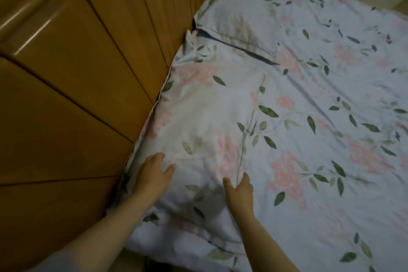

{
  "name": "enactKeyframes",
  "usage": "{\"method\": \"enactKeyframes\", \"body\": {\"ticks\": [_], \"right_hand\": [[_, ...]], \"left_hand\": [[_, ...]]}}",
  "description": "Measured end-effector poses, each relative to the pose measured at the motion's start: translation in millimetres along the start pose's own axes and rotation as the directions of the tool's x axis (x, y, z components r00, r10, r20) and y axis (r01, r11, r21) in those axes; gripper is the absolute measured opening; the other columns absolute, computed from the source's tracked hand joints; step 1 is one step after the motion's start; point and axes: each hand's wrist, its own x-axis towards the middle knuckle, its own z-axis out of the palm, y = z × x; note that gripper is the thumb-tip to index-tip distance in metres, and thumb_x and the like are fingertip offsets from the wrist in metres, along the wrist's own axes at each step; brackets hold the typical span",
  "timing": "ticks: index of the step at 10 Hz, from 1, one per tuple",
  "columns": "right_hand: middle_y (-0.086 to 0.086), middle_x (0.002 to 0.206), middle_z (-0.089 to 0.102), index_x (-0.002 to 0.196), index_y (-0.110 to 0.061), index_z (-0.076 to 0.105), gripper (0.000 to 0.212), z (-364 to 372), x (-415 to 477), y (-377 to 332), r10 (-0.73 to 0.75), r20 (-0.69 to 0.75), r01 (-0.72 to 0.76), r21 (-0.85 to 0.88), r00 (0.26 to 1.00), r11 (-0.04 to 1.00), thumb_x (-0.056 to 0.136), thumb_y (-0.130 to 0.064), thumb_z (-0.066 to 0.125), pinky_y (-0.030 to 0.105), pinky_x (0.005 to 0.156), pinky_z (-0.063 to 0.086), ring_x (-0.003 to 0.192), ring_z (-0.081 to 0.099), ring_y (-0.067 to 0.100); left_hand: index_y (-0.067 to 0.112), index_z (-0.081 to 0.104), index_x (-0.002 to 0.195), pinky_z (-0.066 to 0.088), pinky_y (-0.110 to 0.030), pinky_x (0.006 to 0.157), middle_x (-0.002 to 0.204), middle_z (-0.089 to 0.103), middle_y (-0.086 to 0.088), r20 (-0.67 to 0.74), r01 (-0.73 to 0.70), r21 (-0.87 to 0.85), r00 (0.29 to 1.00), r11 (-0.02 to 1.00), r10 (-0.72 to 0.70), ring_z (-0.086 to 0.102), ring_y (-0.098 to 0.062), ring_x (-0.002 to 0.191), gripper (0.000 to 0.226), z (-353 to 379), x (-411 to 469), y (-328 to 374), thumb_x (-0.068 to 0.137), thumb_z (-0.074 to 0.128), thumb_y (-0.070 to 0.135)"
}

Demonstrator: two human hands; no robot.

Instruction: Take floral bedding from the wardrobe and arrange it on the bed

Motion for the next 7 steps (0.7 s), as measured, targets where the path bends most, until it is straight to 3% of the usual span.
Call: {"method": "enactKeyframes", "body": {"ticks": [1, 2, 3, 4, 5, 6, 7], "right_hand": [[0.017, 0.145, 0.037, 0.144, -0.012, 0.028, 0.069, 23.0, -8.5, 10.8, -0.078, 0.075, 0.083, -0.075, 0.994, 0.994, 0.087, -0.038, 0.057, 0.043, 0.104, 0.040, 0.128, 0.043, 0.034], [0.014, 0.123, 0.051, 0.128, -0.018, 0.042, 0.061, 41.6, -8.3, 27.9, -0.133, 0.098, 0.149, -0.180, 0.986, 0.972, 0.074, -0.040, 0.061, 0.047, 0.087, 0.052, 0.102, 0.057, 0.032], [0.009, 0.132, 0.045, 0.139, -0.016, 0.033, 0.082, 52.5, -6.2, 50.4, -0.100, 0.180, 0.149, -0.284, 0.979, 0.947, 0.071, -0.048, 0.065, 0.039, 0.092, 0.049, 0.119, 0.049, 0.032], [0.011, 0.134, 0.050, 0.136, -0.012, 0.039, 0.069, 52.5, -15.7, 65.6, 0.162, 0.308, -0.042, -0.364, 0.937, 0.931, 0.081, -0.048, 0.059, 0.031, 0.084, 0.051, 0.119, 0.051, 0.031], [0.013, 0.128, 0.058, 0.131, -0.012, 0.047, 0.043, 44.6, -32.8, 76.6, 0.133, 0.209, -0.044, -0.384, 0.969, 0.922, 0.092, -0.030, 0.046, 0.031, 0.092, 0.045, 0.113, 0.056, 0.027], [0.011, 0.138, 0.051, 0.144, -0.015, 0.032, 0.055, 32.3, -53.2, 68.4, 0.014, 0.148, 0.038, -0.346, 0.989, 0.938, 0.094, -0.030, 0.046, 0.028, 0.094, 0.042, 0.120, 0.053, 0.024], [0.010, 0.140, 0.048, 0.143, -0.013, 0.031, 0.056, 18.8, -78.1, 54.7, -0.073, 0.162, 0.122, -0.317, 0.984, 0.940, 0.092, -0.029, 0.050, 0.030, 0.097, 0.040, 0.123, 0.050, 0.026]], "left_hand": [[0.010, 0.046, 0.130, 0.042, -0.037, 0.097, 0.132, 0.048, -0.012, 0.063, -0.018, 0.015, 0.998, 1.000, 0.017, 0.048, -0.030, 0.118, 0.048, 21.0, -15.6, -17.7, 0.088, 0.056, 0.032], [0.012, 0.039, 0.136, 0.039, -0.037, 0.104, 0.140, 0.039, -0.011, 0.152, -0.067, 0.041, 0.987, 0.997, 0.060, 0.041, -0.028, 0.126, 0.056, 33.3, -19.1, -35.5, 0.087, 0.058, 0.031], [0.014, 0.028, 0.142, 0.031, -0.035, 0.111, 0.152, 0.020, -0.005, 0.291, -0.112, 0.078, 0.953, 0.991, 0.085, 0.028, -0.025, 0.137, 0.067, 42.0, -19.4, -53.0, 0.086, 0.059, 0.033], [0.014, 0.027, 0.144, 0.023, -0.030, 0.112, 0.155, 0.014, -0.004, 0.428, -0.103, 0.159, 0.903, 0.982, 0.025, 0.022, -0.023, 0.140, 0.065, 42.3, -21.5, -63.0, 0.088, 0.056, 0.033], [0.013, 0.034, 0.140, 0.033, -0.026, 0.102, 0.148, 0.029, -0.009, 0.421, -0.102, 0.140, 0.907, 0.985, 0.034, 0.035, -0.025, 0.133, 0.058, 34.6, -29.7, -59.1, 0.089, 0.054, 0.033], [0.013, 0.038, 0.138, 0.035, -0.028, 0.102, 0.144, 0.038, -0.010, 0.388, -0.129, 0.121, 0.919, 0.984, 0.073, 0.040, -0.025, 0.128, 0.056, 18.2, -44.4, -45.3, 0.088, 0.055, 0.032], [0.014, 0.040, 0.137, 0.041, -0.031, 0.100, 0.140, 0.042, -0.010, 0.326, -0.176, 0.105, 0.936, 0.979, 0.133, 0.044, -0.025, 0.125, 0.054, 2.1, -67.2, -28.6, 0.088, 0.055, 0.031]]}}
